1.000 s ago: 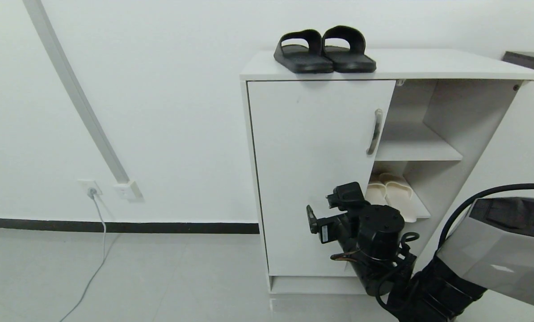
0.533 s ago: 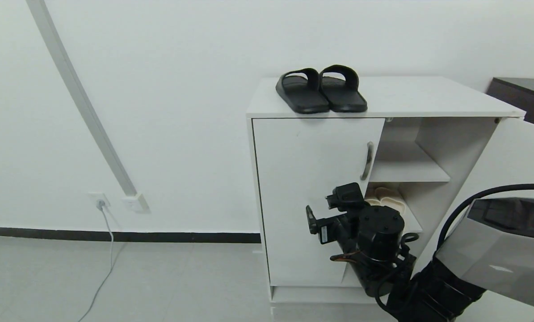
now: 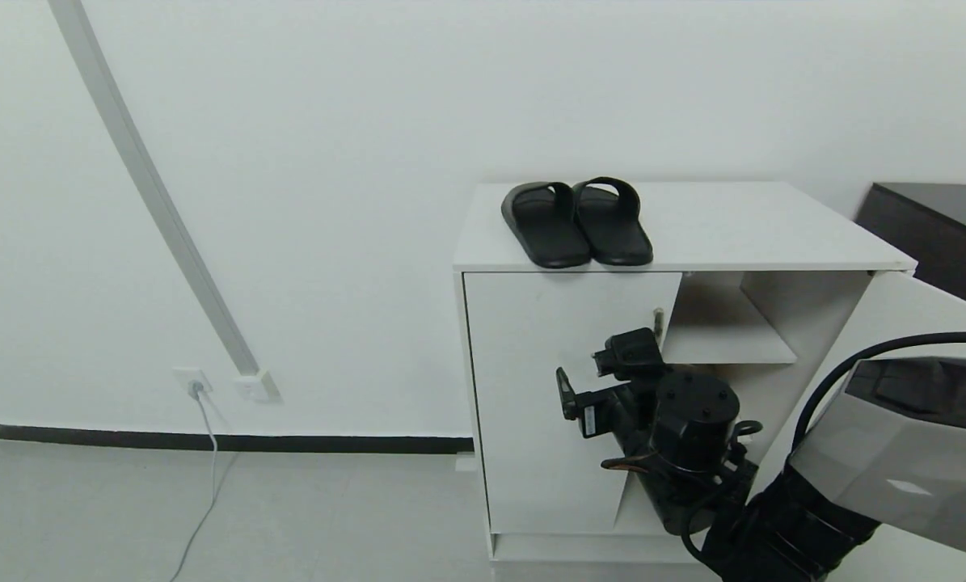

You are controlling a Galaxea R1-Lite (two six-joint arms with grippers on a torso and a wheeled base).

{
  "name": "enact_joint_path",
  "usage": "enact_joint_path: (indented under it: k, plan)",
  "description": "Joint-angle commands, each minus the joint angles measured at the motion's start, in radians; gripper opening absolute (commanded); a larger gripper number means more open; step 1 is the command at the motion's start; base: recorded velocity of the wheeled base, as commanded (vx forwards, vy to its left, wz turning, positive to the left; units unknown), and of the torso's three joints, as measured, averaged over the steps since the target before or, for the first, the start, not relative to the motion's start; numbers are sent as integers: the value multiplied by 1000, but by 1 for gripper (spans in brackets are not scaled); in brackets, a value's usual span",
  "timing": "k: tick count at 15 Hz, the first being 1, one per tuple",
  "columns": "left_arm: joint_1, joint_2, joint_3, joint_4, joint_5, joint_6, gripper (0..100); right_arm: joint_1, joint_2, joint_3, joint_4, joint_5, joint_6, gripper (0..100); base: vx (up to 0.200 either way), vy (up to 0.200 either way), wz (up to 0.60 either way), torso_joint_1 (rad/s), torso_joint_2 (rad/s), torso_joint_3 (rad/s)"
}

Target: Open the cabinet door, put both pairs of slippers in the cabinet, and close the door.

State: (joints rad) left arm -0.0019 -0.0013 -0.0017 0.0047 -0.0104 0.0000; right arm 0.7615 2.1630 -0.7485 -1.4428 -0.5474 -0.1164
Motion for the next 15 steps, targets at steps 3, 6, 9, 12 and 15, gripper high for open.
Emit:
enact_joint_path:
  k: [3, 6, 9, 12, 15]
  plan:
    - [0, 1, 0, 0, 0, 0, 0, 1, 0, 0, -1, 0, 0, 100, 0, 0, 0, 206, -515, -310]
    - [0, 1, 0, 0, 0, 0, 0, 2, -2, 9, -1, 1, -2, 100, 0, 0, 0, 225, -536, -313]
    - [0, 1, 0, 0, 0, 2, 0, 4, -11, 18, -10, 1, -9, 100, 0, 0, 0, 253, -564, -323]
    - [0, 1, 0, 0, 0, 2, 0, 2, -18, 37, -56, 24, -62, 100, 0, 0, 400, 263, -593, -331]
    - [0, 1, 0, 0, 0, 5, 0, -1, -25, 46, -123, 54, -128, 100, 0, 0, 0, 157, -372, -185]
